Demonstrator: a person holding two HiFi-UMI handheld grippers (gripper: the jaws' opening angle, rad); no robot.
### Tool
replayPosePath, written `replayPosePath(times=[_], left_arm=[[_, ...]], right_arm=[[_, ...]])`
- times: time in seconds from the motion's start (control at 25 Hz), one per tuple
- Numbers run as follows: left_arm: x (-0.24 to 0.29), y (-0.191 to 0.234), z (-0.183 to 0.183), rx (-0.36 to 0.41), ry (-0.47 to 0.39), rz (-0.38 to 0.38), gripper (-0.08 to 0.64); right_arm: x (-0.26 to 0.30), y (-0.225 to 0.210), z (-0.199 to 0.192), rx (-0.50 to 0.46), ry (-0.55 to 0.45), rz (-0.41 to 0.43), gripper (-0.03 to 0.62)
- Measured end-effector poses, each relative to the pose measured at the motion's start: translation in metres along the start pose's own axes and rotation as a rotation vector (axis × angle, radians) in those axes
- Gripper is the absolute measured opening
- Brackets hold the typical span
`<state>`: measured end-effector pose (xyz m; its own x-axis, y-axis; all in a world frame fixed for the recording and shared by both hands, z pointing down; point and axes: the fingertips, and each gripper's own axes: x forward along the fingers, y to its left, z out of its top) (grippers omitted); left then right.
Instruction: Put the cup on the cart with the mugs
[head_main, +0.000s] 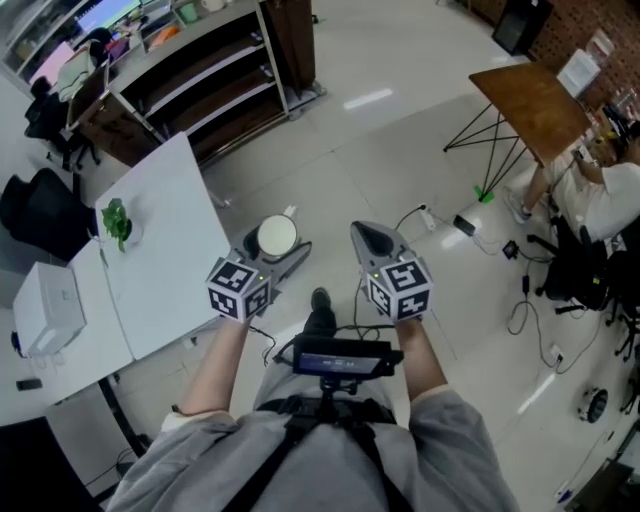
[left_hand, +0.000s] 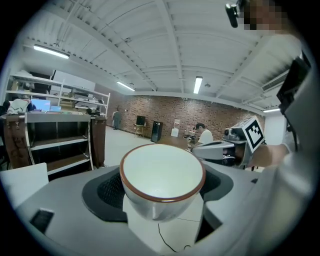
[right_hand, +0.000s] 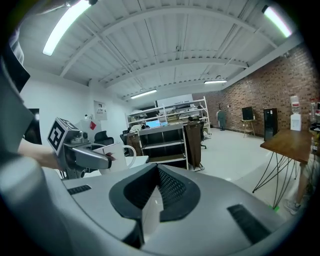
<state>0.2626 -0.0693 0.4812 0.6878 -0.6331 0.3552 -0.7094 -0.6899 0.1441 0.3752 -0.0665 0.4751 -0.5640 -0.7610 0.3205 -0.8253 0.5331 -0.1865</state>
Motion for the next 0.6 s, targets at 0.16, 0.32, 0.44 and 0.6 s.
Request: replayPosePath(times=[0.16,0.32,0.44,0.6], left_arm=[[0.037,0.040,0.023,0.000,-0.010,-0.006,0.409],[0.066,0.082,0.042,-0.004,-0.012,-0.017,0.410],[0.086,0.110,0.055,0.006,-0.013,-0.021,0.408],[0.104,0.143,0.069,0.002,-0.016,-0.012,0.408]], right_arm=[[0.052,-0.028,0.024,-0.018,0.012,0.000,0.008],[0.102,-0.045,0.051,-0.026,0.015,0.003,0.008],[0.133,-0.058,0.064,-0.033,0.013,0.008,0.008],[0.169,-0.072,0.077,-0.044,0.022,0.018,0.008]])
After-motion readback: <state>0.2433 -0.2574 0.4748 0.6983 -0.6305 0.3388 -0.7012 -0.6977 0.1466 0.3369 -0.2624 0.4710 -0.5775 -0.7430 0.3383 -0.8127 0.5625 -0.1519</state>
